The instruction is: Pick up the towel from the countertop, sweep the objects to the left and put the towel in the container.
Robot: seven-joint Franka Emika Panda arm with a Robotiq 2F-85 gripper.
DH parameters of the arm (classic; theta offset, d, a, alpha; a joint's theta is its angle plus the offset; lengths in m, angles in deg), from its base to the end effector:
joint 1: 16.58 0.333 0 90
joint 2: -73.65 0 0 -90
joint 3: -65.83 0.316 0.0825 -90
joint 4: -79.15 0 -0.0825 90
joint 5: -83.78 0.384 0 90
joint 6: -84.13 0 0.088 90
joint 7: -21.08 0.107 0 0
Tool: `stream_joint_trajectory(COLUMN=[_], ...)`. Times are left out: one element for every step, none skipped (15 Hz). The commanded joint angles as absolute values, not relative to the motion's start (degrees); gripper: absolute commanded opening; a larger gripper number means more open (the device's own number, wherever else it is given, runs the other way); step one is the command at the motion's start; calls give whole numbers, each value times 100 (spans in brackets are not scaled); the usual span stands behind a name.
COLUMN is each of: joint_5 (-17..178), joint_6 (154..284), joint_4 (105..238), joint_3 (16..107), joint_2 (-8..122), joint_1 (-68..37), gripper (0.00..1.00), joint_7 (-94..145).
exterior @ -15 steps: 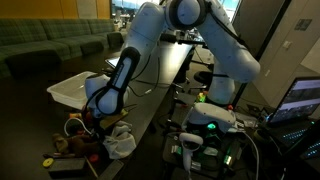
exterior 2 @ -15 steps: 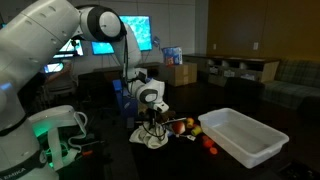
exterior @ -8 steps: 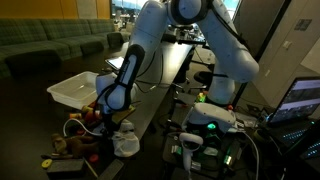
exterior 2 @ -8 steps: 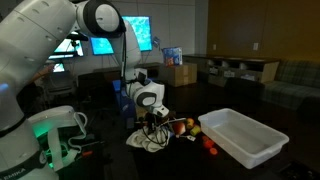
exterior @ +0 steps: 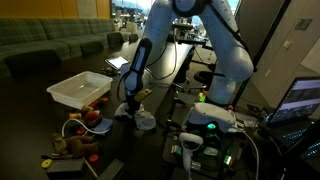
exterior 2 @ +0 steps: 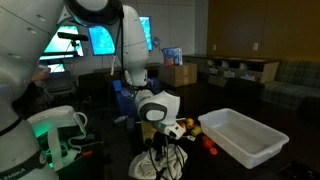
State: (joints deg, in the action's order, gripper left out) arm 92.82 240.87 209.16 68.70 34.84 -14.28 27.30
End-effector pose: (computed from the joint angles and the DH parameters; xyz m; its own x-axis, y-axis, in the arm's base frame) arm 0.4793 0.0411 0.0439 0.9607 -0.1682 -0.2207 -0.1808 -0.9828 -0.0378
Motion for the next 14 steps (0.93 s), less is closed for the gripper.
stream_joint_trajectory(joint_5=[9072, 9030, 9025, 9033, 9063, 9089, 9096, 9086, 9073, 9052, 9029, 9020, 9008, 9003], joint_6=[24209, 24220, 24250, 24226, 24201, 24220, 24175, 24221, 24189, 24244, 24211, 24210, 24207, 24220], joint_4=[20741, 20571, 20389, 20185, 19948, 19720, 19466, 19233, 18980, 18764, 18547, 18336, 18154, 17971], joint_3=[6361, 6198, 6106, 6000, 5941, 5905, 5868, 5831, 5803, 5766, 5743, 5748, 5752, 5769], joint_2=[3331, 3274, 3134, 3045, 2947, 2806, 2712, 2554, 2427, 2282, 2184, 2061, 1974, 1870], joint_1=[-1616, -1633, -1695, -1737, -1786, -1830, -1846, -1840, -1814, -1776, -1738, -1724, -1711, -1697], gripper=[6, 6, 6, 6, 6, 6, 6, 6, 6, 6, 6, 6, 6, 6], joint_7=[2724, 2817, 2845, 2902, 2950, 2996, 3057, 3124, 3204, 3274, 3330, 3367, 3396, 3416])
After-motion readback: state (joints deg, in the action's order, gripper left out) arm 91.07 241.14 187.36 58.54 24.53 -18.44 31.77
